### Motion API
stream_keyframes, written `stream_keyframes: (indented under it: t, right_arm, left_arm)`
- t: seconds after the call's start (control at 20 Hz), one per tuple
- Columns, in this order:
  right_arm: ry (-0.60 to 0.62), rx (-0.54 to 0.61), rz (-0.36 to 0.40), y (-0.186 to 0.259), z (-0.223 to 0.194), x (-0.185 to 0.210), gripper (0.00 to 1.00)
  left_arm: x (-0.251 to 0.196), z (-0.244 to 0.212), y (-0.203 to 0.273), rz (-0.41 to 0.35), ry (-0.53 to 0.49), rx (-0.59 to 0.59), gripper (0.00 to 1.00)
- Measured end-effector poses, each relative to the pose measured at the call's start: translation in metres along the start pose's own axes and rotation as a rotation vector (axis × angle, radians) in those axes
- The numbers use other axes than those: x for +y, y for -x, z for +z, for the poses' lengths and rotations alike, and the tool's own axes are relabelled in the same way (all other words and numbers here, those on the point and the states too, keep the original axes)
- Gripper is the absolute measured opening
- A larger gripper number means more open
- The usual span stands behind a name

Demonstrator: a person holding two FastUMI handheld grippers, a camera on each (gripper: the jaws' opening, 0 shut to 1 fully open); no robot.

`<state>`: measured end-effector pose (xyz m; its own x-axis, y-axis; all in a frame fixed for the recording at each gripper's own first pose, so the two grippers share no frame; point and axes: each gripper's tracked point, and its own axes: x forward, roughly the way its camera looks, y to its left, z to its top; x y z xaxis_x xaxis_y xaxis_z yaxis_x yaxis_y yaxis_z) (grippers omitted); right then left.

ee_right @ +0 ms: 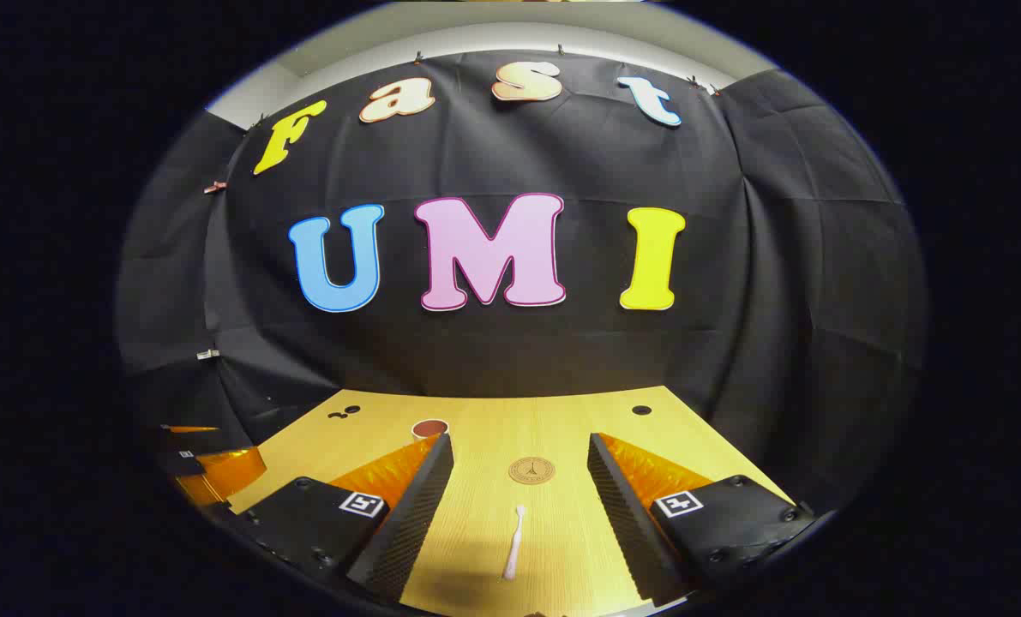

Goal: Put the toothbrush and toothpaste on the desktop into the cup, then pick up the cup and place it on the coaster on the desktop.

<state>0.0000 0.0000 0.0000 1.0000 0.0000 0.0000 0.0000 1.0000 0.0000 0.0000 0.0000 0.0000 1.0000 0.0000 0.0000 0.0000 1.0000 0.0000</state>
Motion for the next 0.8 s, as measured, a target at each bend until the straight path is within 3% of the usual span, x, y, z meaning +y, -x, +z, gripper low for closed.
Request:
stream_keyframes:
  t: [0.25,0.6,0.8]
  right_arm:
    - [-0.022,0.008,-0.026,-0.024,-0.002,-0.018,0.97]
    - [0.004,0.030,-0.035,-0.039,-0.011,-0.040,0.98]
    - [0.011,0.053,-0.033,-0.046,-0.017,-0.047,0.98]
  left_arm:
    - [-0.007,0.002,-0.018,-0.014,-0.029,0.004,1.00]
    - [-0.020,-0.012,-0.040,-0.003,0.049,0.057,1.00]
    - [-0.023,-0.020,-0.046,0.005,0.043,0.072,1.00]
